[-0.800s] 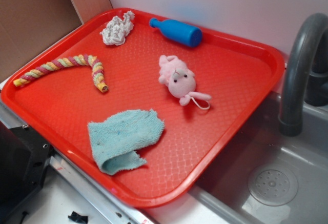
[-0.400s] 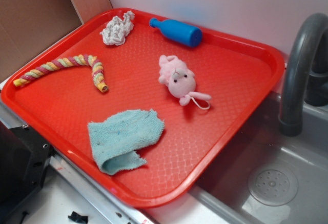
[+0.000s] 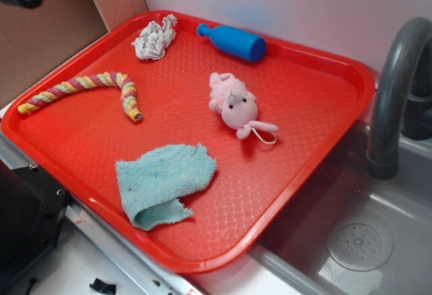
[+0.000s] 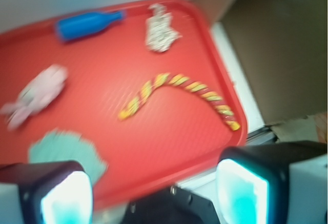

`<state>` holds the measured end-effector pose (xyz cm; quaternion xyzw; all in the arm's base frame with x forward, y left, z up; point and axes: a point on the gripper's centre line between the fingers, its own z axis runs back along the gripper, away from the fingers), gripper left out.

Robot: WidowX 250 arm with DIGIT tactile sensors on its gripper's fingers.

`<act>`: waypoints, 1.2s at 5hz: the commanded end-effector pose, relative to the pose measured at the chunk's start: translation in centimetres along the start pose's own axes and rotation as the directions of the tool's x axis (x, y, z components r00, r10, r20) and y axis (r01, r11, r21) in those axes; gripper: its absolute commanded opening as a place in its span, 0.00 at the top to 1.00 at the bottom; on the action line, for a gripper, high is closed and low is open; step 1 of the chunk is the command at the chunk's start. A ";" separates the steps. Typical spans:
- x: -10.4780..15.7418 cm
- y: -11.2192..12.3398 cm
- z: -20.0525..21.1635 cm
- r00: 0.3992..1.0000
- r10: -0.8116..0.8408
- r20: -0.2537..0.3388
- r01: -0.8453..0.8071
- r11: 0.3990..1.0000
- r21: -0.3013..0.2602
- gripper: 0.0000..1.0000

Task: Grab the white paper.

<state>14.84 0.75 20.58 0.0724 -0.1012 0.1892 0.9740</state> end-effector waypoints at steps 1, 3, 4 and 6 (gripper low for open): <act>5.6 3.0 -4.0 0.868 0.449 0.211 -0.458 0.889 -0.005 0.00; 11.1 4.6 -9.5 0.810 0.558 0.179 -0.567 0.824 -0.003 0.00; 12.9 4.4 -12.4 0.832 0.525 0.177 -0.542 0.838 0.059 0.00; 15.9 3.2 -17.9 0.873 0.482 0.081 -0.484 0.875 0.006 0.00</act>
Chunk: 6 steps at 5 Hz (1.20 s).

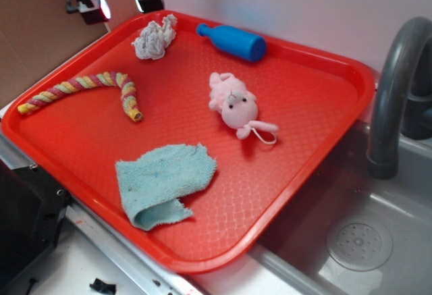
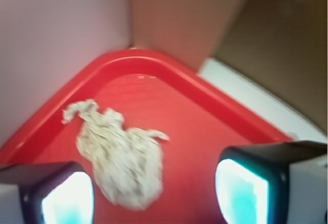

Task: Grab the white paper.

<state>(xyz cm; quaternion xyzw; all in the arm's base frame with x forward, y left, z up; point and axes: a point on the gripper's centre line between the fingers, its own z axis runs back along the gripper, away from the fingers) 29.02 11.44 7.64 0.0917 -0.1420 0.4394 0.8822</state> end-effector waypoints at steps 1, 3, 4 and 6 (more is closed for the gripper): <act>1.8 -1.5 -2.9 0.998 -0.048 -0.043 0.046 0.997 -0.061 0.00; 1.3 -1.8 -4.8 0.996 -0.030 -0.086 0.024 0.997 -0.069 0.48; 1.1 -1.8 -4.8 0.995 -0.033 -0.093 0.026 0.997 -0.076 1.00; 1.3 -1.4 -3.2 0.998 -0.022 -0.054 0.021 0.999 -0.025 1.00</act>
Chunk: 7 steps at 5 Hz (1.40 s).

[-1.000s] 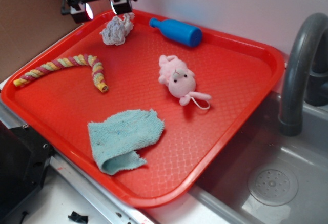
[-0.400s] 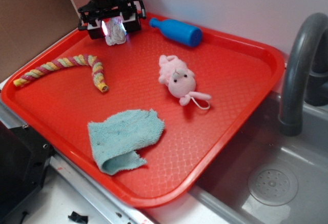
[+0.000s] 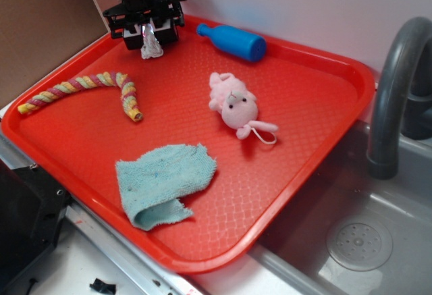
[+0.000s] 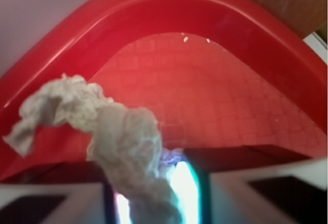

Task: Grab the white paper.

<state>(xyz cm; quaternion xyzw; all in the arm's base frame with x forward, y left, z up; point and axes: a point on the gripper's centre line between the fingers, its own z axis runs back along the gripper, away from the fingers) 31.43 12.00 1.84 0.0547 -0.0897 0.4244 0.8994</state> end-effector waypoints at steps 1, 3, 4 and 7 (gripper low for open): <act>0.8 0.2 6.0 0.998 -0.042 0.046 0.042 0.999 0.016 1.00; -3.3 -1.5 14.2 0.958 -0.268 -0.104 0.259 0.962 -0.088 1.00; -6.7 -2.0 18.3 0.911 -0.388 -0.139 0.362 0.915 -0.180 1.00; -12.2 -0.9 23.7 0.784 -0.621 -0.006 0.611 0.774 -0.166 1.00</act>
